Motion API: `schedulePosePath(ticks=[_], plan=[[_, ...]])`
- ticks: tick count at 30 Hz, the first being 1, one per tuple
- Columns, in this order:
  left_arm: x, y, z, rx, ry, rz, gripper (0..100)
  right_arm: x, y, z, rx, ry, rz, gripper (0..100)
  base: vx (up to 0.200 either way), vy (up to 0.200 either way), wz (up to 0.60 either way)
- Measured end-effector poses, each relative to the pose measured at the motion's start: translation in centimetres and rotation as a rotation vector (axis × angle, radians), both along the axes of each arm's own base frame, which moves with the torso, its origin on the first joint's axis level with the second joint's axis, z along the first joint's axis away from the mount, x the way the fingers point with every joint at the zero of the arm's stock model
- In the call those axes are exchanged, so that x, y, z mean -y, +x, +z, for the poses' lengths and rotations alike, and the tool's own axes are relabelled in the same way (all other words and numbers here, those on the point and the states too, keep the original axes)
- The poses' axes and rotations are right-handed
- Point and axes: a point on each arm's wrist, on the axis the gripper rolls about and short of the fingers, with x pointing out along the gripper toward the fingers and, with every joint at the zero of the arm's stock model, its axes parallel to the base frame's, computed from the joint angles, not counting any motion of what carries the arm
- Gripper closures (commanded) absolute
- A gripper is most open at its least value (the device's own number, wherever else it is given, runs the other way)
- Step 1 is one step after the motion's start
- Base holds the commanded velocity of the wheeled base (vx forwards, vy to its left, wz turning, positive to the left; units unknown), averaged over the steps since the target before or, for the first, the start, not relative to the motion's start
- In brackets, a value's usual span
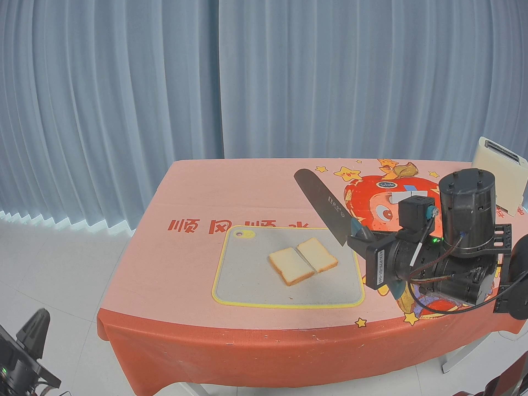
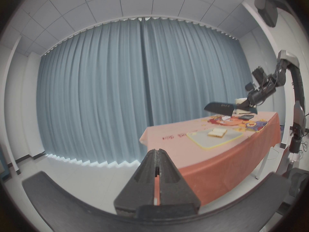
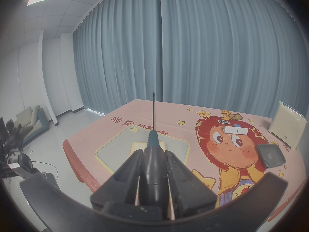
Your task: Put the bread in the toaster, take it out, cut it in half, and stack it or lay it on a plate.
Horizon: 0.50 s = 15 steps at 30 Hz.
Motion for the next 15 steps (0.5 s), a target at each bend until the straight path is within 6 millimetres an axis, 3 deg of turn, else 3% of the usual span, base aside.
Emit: schedulePosePath(ticks=[8,15], plan=[[-0.1,-2.6,-3.7,-0.127,-0.038,0.113,0,0.3,-0.3,0.5,0.014,0.012,-0.002,100,0.0,0.0,0.0],[-0.1,-3.1,-3.8,-0.072,-0.049,0.151,0,0.7,-0.7,0.9,0.026,0.022,-0.006,100,0.0,0.0,0.0]])
